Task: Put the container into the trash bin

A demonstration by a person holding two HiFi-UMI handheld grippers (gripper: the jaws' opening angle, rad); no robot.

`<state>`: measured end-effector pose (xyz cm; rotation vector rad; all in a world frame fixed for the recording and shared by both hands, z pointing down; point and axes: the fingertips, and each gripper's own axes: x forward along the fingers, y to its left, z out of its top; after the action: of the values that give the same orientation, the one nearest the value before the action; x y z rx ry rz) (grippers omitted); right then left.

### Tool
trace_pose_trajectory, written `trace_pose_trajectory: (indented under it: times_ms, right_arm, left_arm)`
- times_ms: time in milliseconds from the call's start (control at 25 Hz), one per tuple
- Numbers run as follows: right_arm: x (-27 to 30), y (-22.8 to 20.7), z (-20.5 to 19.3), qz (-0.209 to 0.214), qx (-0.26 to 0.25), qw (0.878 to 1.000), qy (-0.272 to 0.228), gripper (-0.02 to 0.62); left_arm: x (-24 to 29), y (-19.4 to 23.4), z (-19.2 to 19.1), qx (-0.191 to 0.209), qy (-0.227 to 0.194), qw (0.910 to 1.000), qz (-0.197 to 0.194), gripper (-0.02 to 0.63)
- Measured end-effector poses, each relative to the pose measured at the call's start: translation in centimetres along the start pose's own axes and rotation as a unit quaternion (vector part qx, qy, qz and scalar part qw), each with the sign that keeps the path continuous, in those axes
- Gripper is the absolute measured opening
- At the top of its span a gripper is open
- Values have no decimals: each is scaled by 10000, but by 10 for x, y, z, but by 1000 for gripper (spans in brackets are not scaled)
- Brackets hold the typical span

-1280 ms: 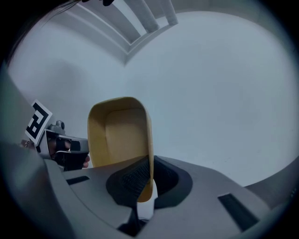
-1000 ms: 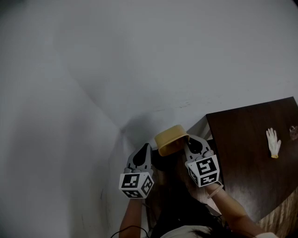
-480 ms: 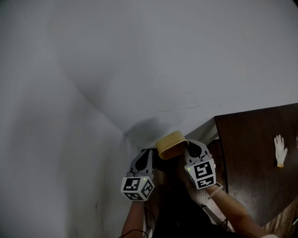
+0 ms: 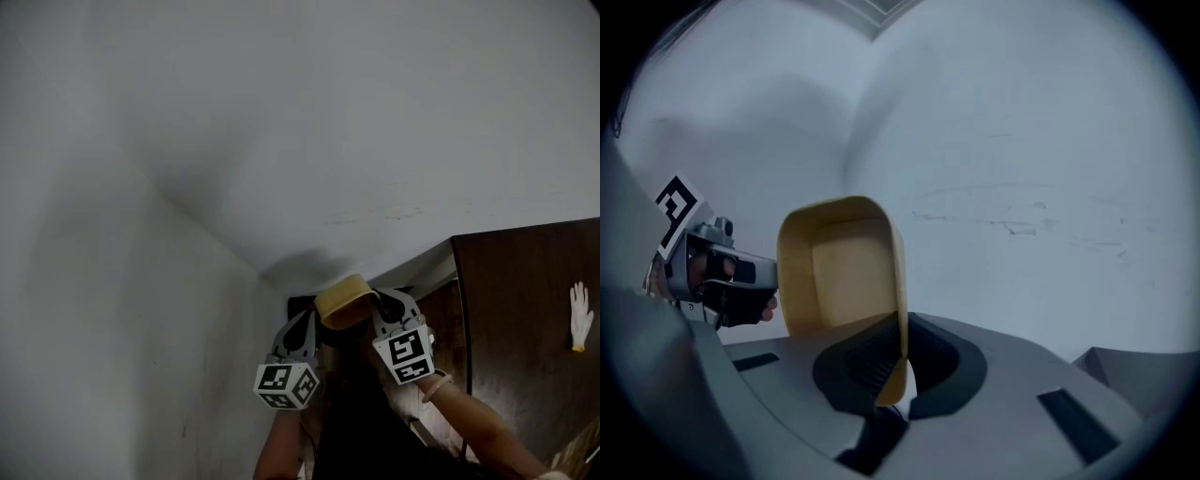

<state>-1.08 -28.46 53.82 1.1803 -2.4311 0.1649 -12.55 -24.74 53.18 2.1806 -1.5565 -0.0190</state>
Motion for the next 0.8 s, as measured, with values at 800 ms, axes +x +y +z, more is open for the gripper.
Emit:
trace_pose_trajectory:
  times_ms: [800]
  right_arm:
    - [90,26,-135,375,-330,9952,844,17]
  left_arm:
    - [36,83,-116,-151,450,9984,320,20]
